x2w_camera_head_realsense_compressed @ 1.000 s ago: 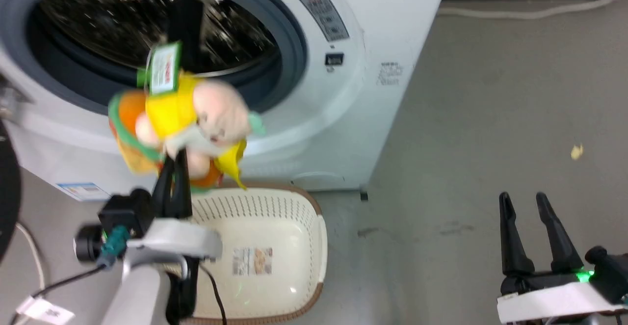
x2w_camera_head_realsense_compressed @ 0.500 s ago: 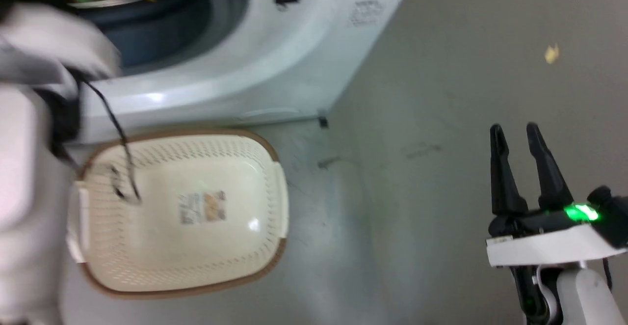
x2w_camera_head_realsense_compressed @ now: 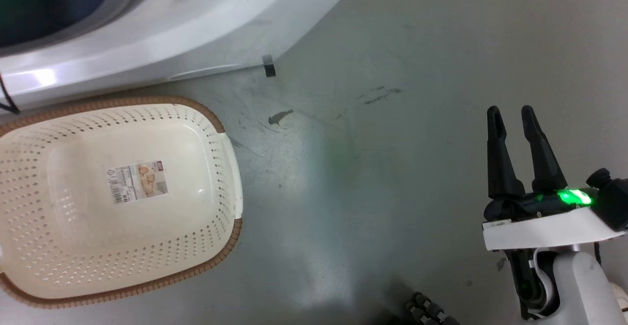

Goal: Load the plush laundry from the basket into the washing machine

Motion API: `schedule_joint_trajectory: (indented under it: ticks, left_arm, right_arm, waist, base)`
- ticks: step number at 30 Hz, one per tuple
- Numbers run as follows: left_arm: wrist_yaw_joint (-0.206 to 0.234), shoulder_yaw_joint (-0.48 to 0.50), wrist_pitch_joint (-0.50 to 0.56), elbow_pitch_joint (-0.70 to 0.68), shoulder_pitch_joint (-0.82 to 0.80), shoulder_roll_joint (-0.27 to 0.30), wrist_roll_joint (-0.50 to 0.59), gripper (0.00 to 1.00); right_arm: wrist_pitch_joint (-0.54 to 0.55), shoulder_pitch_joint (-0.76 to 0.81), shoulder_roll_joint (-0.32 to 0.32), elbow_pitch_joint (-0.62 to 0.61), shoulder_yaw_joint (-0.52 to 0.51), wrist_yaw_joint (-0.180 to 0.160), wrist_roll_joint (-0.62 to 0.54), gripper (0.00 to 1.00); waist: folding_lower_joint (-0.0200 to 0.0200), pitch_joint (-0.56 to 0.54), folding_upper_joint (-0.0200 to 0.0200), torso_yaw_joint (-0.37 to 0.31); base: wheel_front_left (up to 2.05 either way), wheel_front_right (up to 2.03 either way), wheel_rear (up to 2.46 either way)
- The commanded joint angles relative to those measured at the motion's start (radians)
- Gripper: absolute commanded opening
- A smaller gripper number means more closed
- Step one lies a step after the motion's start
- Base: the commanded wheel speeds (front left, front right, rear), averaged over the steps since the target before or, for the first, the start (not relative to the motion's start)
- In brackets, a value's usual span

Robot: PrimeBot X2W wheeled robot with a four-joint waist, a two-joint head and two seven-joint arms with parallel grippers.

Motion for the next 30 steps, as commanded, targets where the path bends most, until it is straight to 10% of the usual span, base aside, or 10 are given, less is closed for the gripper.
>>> schedule_joint_trajectory:
  ticks: [1, 9, 10, 11, 12, 30]
  left_arm:
    - [-0.007, -0.011, 0.020, 0.027, -0.027, 0.014, 0.013, 0.00]
    - [-0.019, -0.033, 0.067, 0.140, -0.075, 0.000, 0.008, 0.00]
    - [-0.020, -0.036, 0.058, 0.149, -0.073, -0.005, 0.005, 0.34]
    - [-0.020, -0.038, 0.048, 0.160, -0.069, -0.011, 0.002, 0.95]
    - [-0.019, -0.038, 0.036, 0.172, -0.061, -0.018, -0.003, 1.00]
    - [-0.026, 0.019, -0.515, 0.244, 0.412, -0.272, -0.202, 1.00]
  right_arm:
    - [-0.005, -0.019, 0.003, 0.004, 0.002, -0.001, 0.008, 1.00]
    - [-0.005, -0.033, 0.004, 0.005, -0.001, -0.001, 0.011, 1.00]
    - [-0.005, -0.032, 0.004, 0.005, -0.004, -0.001, 0.007, 1.00]
    - [-0.005, -0.031, 0.004, 0.006, -0.007, -0.001, 0.003, 1.00]
    - [-0.005, -0.030, 0.004, 0.007, -0.011, -0.001, -0.004, 1.00]
    - [-0.005, 0.138, -0.042, -0.003, -0.097, -0.001, -0.150, 1.00]
  waist:
    - [-0.0002, 0.011, -0.0001, -0.008]
    - [-0.0002, 0.006, -0.0001, 0.005]
    - [-0.0002, 0.001, -0.0001, 0.010]
    - [-0.0002, -0.007, -0.0001, 0.014]
    - [-0.0002, -0.018, -0.0001, 0.020]
    - [-0.0002, -0.484, -0.0001, 0.219]
  base:
    - [0.00, 0.00, 0.00]
    - [0.00, 0.00, 0.00]
    - [0.00, 0.00, 0.00]
    - [0.00, 0.00, 0.00]
    - [0.00, 0.00, 0.00]
    - [0.00, 0.00, 0.00]
